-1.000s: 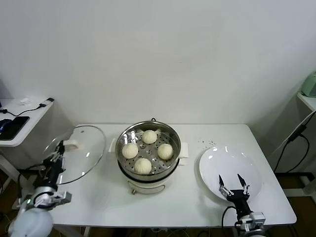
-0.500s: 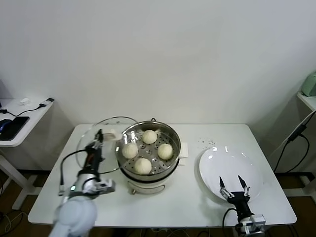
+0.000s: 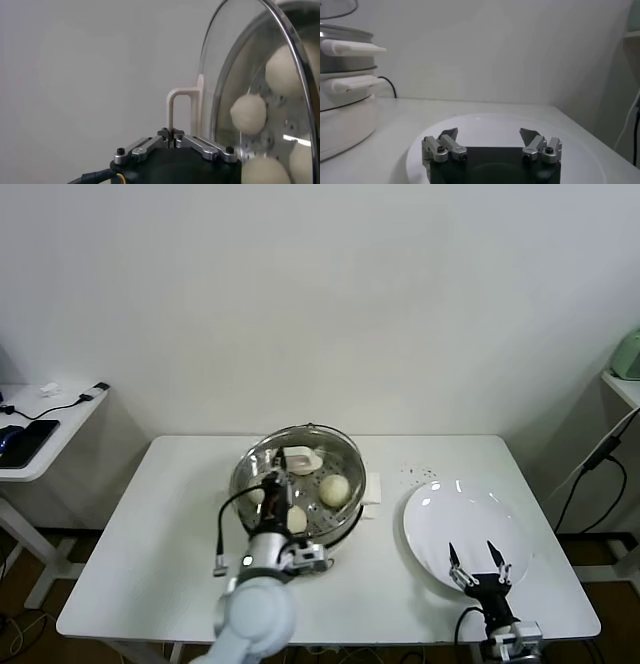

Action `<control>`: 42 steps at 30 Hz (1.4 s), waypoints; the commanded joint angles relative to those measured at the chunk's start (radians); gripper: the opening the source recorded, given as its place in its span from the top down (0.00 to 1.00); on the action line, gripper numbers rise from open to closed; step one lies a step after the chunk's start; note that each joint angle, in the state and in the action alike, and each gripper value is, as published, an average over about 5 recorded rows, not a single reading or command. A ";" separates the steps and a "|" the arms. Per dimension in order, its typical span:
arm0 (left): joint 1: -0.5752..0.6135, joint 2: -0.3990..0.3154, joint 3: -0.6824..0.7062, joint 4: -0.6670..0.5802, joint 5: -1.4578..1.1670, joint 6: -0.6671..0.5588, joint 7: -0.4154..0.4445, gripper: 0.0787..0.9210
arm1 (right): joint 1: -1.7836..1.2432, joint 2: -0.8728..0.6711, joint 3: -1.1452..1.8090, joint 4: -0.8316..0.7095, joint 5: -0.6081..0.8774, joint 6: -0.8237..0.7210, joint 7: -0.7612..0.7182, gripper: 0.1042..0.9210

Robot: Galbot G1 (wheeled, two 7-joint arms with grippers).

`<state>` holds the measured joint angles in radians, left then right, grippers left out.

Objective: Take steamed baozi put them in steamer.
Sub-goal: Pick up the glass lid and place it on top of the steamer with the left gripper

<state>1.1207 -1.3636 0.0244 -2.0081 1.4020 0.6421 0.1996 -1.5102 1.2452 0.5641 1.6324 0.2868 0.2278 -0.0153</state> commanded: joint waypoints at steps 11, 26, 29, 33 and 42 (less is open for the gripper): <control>-0.040 -0.057 0.052 0.138 0.174 0.024 0.008 0.94 | 0.005 0.011 0.006 -0.012 -0.006 0.027 0.020 0.12; -0.035 -0.028 0.006 0.168 0.163 -0.007 -0.036 0.94 | 0.002 0.014 0.008 -0.026 -0.020 0.041 0.015 0.12; -0.031 -0.026 0.006 0.167 0.159 -0.008 -0.037 0.94 | 0.004 0.014 0.009 -0.026 -0.022 0.041 0.014 0.12; -0.027 -0.030 0.009 0.166 0.146 -0.007 -0.041 0.94 | 0.009 0.017 0.008 -0.029 -0.026 0.040 0.014 0.12; -0.025 -0.035 0.013 0.173 0.115 -0.008 -0.062 0.94 | 0.017 0.022 0.004 -0.032 -0.036 0.042 0.014 0.12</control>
<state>1.0967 -1.3984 0.0408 -1.8459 1.5372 0.6363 0.1533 -1.4958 1.2654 0.5688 1.6015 0.2547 0.2684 -0.0006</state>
